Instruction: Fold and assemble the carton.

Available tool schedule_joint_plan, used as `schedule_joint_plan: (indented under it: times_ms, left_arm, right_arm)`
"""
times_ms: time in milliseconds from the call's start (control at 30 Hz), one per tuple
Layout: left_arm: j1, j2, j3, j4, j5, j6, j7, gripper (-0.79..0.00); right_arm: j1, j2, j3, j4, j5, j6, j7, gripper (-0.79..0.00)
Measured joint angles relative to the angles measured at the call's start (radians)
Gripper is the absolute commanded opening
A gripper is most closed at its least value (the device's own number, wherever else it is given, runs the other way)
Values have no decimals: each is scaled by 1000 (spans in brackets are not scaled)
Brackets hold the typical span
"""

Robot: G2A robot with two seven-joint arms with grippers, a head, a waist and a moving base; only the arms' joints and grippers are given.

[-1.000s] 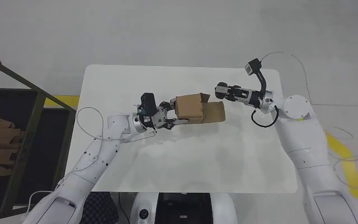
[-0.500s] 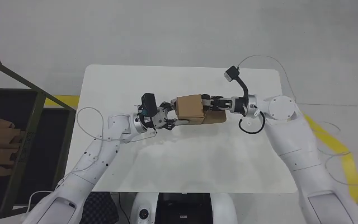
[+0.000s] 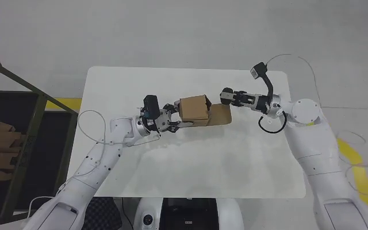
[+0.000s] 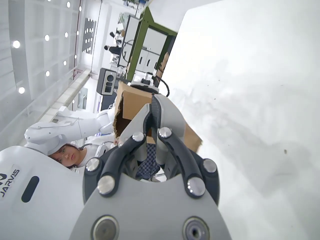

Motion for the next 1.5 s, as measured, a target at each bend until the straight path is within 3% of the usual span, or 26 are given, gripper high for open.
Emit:
schedule_joint_plan:
  times_ms: [233, 367, 600, 767, 1133, 1167, 1267, 1500]
  left_arm:
    - [1, 1, -1, 1, 1, -2, 7, -388]
    - [0, 1, 0, 1, 3, -2, 15, -400]
    - [-9, -1, 7, 1, 9, -2, 15, -406]
    - [-15, -1, 12, 11, 22, 3, 4, -403]
    - [-19, -2, 23, 13, 55, 25, 14, -400]
    - [-19, -2, 23, 14, 59, 27, 16, -397]
    - [-18, -1, 23, 17, 69, 32, 20, -397]
    - [-16, 1, 24, 16, 92, 47, 29, -394]
  right_arm:
    - [-67, 32, 109, 41, -19, 30, -17, -785]
    - [-72, 30, 62, 52, -47, 81, 29, -785]
    - [-61, 5, -48, 36, 48, 46, 90, -785]
    - [-54, 5, -45, 22, 141, 17, 160, -785]
    - [-68, 18, -41, -46, 134, 32, 204, -785]
    - [-66, 18, -41, -45, 136, 34, 202, -733]
    - [-62, 20, -43, -43, 138, 37, 200, -693]
    - [-54, 22, -54, -45, 138, 43, 201, -656]
